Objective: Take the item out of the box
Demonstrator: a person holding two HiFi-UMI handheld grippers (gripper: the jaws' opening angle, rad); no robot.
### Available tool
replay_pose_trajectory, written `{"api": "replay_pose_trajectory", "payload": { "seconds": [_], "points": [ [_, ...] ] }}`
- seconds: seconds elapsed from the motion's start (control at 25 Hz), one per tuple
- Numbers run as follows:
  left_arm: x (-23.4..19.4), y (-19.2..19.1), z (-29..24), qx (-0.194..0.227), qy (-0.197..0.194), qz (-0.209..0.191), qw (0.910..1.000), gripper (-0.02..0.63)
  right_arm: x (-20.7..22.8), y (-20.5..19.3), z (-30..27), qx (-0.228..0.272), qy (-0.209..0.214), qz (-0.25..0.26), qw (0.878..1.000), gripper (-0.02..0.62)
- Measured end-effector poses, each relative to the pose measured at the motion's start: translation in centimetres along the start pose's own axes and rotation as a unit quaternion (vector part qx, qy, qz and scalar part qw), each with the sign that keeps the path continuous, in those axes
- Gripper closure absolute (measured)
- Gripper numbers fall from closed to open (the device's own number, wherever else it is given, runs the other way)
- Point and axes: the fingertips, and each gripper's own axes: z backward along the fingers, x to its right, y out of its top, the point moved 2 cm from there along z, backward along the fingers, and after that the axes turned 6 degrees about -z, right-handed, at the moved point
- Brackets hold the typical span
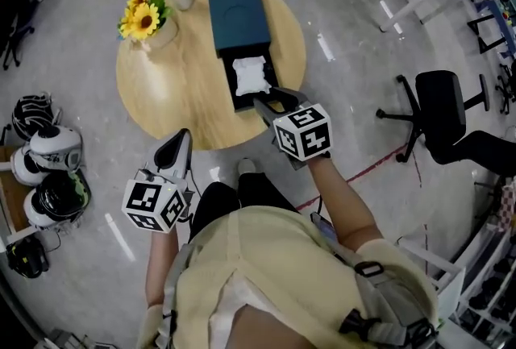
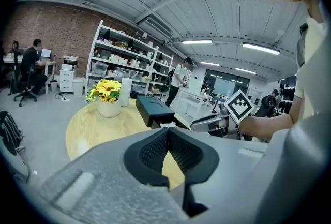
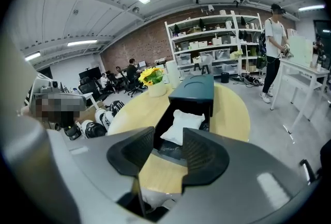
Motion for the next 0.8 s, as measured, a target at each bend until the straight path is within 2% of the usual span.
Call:
{"api": "replay_pose_trajectory", "payload": {
  "seconds": [0.2,0.36,0.8],
  "points": [
    [0.0,-0.7,-1.5,-0.025,-0.013,0.003,0.9996,0.600,0.4,0.1,-1.5,-0.018,-0.003,0.017,1.000,0.439],
    [-0.8,-0.7,-3.4,-0.033,-0.037,-0.001,0.9988,0.600,0.7,0.4,-3.3,-0.039,-0.015,0.037,0.998,0.439],
    [-4.6,0.6,-6.3,-0.038,-0.100,-0.014,0.9942,0.600,3.4,0.7,-7.6,-0.099,-0.118,-0.009,0.988,0.436]
  ]
}}
